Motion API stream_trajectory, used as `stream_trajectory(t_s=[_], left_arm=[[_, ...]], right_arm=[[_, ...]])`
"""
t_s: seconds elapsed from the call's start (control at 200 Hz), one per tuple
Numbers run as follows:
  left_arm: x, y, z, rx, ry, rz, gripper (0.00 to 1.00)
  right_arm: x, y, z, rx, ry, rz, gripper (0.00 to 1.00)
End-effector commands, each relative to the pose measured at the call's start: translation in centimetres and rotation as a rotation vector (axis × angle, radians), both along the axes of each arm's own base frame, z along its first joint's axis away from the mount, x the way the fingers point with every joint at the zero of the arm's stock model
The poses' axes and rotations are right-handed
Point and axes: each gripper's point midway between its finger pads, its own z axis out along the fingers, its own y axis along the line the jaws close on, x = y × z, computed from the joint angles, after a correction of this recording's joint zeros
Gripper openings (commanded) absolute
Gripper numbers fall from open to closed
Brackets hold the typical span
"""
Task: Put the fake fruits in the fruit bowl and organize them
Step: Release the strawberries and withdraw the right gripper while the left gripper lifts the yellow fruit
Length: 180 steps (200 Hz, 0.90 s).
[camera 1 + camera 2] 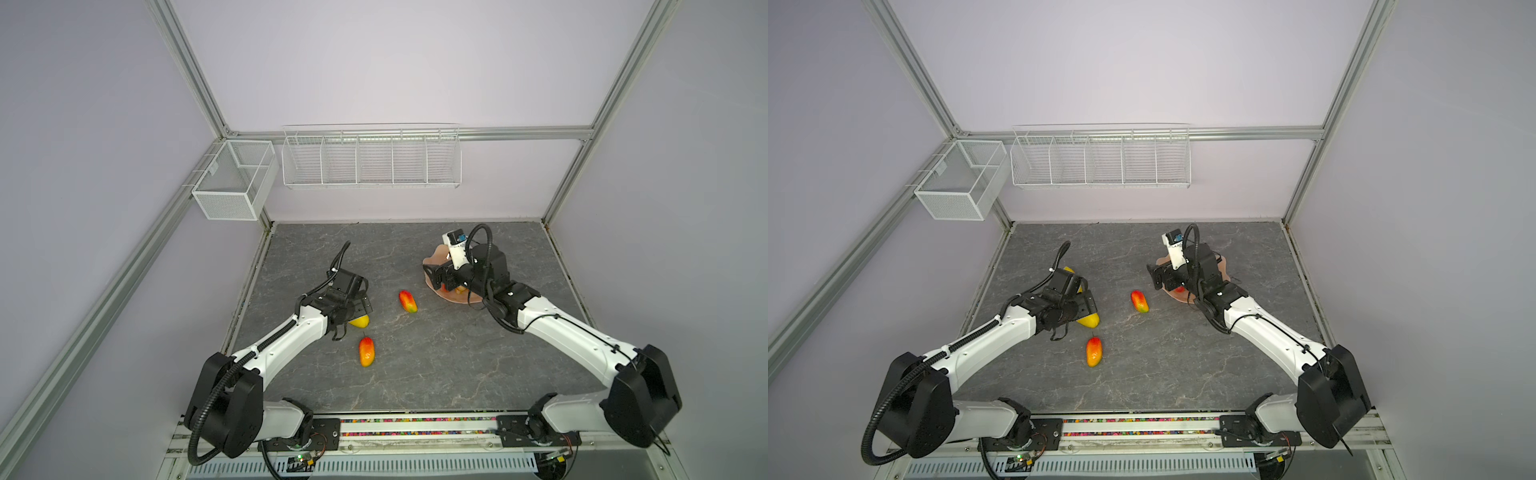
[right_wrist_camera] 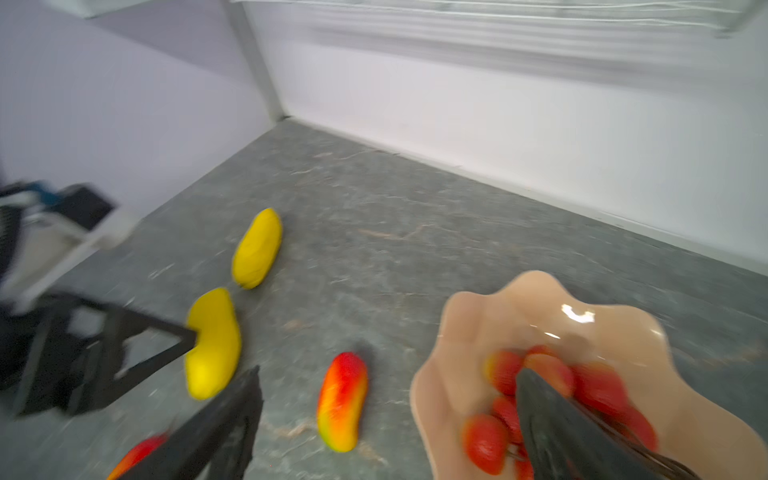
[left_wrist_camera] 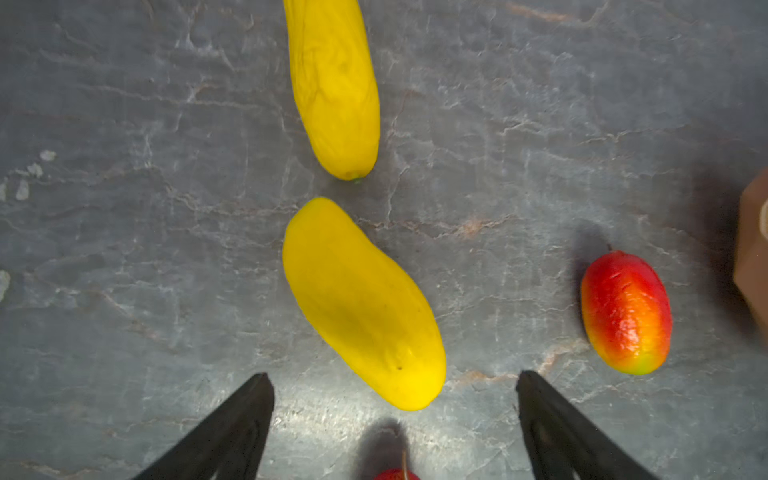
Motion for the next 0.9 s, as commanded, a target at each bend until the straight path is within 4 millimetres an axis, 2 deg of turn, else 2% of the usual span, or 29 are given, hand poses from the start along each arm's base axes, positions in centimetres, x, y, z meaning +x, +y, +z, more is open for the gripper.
stream_trajectory(t_s=[0.0,0.065,0.155,0.415,0.69,0.715,0.73,0.845,0.895], left_arm=[[-0.1,0.4,-0.9,-0.048,0.039,0.075,0.92],[0.1,0.6,-1.6,-0.05,0.053,0.087,0.92],[0.3,0.7,-2.5,-0.042,0.067,0.094,0.91],[2.0,0.2,-4.3,-0.054,0.074,0.12,0.88],[2.4,-0.2,-6.2,-0.024,0.152,0.118,0.76],[2.4,-0.2,-6.3,-0.029,0.152,0.121,0.73],[2.4,-0.2,-6.4,-0.03,0.152,0.122,0.71],[2.2,-0.3,-6.1,-0.054,0.142,0.136,0.55],[2.1,-0.4,-5.7,-0.074,0.129,0.139,0.51]], right_arm=[[-5.8,4.5,-3.1,0.005,0.111,0.361,0.89],[-7.9,5.9,-5.1,-0.028,0.161,0.462,0.88],[-9.8,6.9,-7.3,-0.047,0.196,0.539,0.88],[-12.2,7.7,-8.1,-0.059,0.185,0.645,0.88],[-12.3,6.2,-8.2,-0.112,0.175,0.598,0.88],[-12.4,6.1,-7.9,-0.111,0.173,0.595,0.88],[-12.9,5.6,-9.0,-0.125,0.201,0.594,0.88],[-14.0,3.8,-9.2,-0.144,0.209,0.561,0.88],[-13.8,2.6,-9.6,-0.154,0.192,0.492,0.88]])
